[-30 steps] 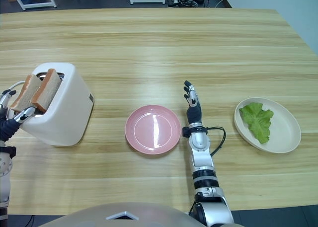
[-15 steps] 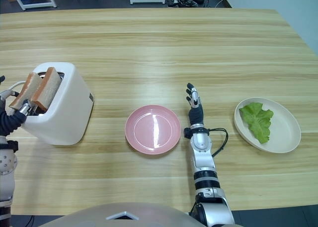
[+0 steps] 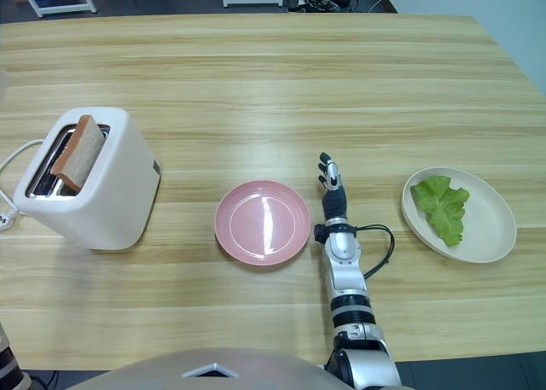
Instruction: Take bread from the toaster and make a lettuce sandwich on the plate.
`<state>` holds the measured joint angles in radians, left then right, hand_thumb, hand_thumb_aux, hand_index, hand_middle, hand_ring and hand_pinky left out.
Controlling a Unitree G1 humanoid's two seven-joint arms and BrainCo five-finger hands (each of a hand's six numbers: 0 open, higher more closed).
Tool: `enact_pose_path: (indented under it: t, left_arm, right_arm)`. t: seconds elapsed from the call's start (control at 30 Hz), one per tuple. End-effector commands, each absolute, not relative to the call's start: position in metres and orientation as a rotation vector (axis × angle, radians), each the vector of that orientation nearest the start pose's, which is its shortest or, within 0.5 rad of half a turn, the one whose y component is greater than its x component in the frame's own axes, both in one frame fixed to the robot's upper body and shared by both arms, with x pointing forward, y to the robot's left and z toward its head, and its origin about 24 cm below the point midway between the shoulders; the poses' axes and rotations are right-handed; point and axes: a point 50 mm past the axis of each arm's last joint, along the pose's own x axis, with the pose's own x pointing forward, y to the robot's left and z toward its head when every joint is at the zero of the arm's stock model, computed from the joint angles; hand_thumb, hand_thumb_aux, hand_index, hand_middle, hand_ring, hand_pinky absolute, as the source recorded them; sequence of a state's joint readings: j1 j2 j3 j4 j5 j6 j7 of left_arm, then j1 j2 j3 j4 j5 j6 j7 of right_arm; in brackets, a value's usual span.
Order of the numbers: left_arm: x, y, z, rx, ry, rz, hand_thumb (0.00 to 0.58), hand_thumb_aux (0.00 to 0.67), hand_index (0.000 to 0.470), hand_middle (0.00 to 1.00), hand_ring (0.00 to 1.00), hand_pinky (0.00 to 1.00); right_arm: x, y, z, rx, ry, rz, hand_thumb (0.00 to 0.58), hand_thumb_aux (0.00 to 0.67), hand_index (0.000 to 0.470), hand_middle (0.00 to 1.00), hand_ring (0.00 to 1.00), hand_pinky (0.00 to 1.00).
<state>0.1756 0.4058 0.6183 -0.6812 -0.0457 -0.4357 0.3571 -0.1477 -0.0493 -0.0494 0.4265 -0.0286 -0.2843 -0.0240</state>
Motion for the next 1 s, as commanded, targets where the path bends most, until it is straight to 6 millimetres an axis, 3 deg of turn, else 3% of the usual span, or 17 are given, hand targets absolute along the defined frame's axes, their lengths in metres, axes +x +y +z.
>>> enact_pose_path:
  t: [0.03,0.1,0.23,0.47,0.6,0.77,1.0]
  left_arm:
    - [0.130,0.226,0.235,-0.005,-1.121,0.171,0.580,0.670,0.470,1.00,1.00,1.00]
    - [0.155,0.212,0.208,-0.227,-0.920,0.043,0.580,0.670,0.470,1.00,1.00,1.00]
    - [0.187,0.166,0.155,-0.323,-0.614,-0.153,0.580,0.670,0.470,1.00,1.00,1.00]
    - [0.228,0.115,0.094,-0.004,-0.329,-0.281,0.580,0.670,0.470,1.00,1.00,1.00]
    - [0.242,0.092,0.071,0.179,-0.257,-0.407,0.580,0.670,0.470,1.00,1.00,1.00]
    - [0.244,0.087,0.052,0.366,-0.194,-0.504,0.580,0.670,0.470,1.00,1.00,1.00]
    - [0.248,0.094,0.034,0.584,-0.138,-0.496,0.580,0.670,0.470,1.00,1.00,1.00]
  right_arm:
    - [0.274,-0.161,0.002,-0.043,0.045,-0.028,0.000,0.000,0.000,0.00,0.00,0.00]
    - [0.275,-0.161,0.002,-0.029,0.039,-0.041,0.000,0.000,0.000,0.00,0.00,0.00]
    - [0.277,-0.163,0.003,0.010,0.033,-0.076,0.000,0.000,0.000,0.00,0.00,0.00]
    - [0.282,-0.171,0.018,0.019,-0.030,-0.095,0.000,0.000,0.000,0.00,0.00,0.00]
    - [0.284,-0.172,0.018,0.010,-0.028,-0.087,0.000,0.000,0.000,0.00,0.00,0.00]
    - [0.282,-0.171,0.017,0.011,-0.025,-0.091,0.000,0.000,0.000,0.00,0.00,0.00]
    - [0.282,-0.170,0.017,0.009,-0.023,-0.086,0.000,0.000,0.000,0.00,0.00,0.00]
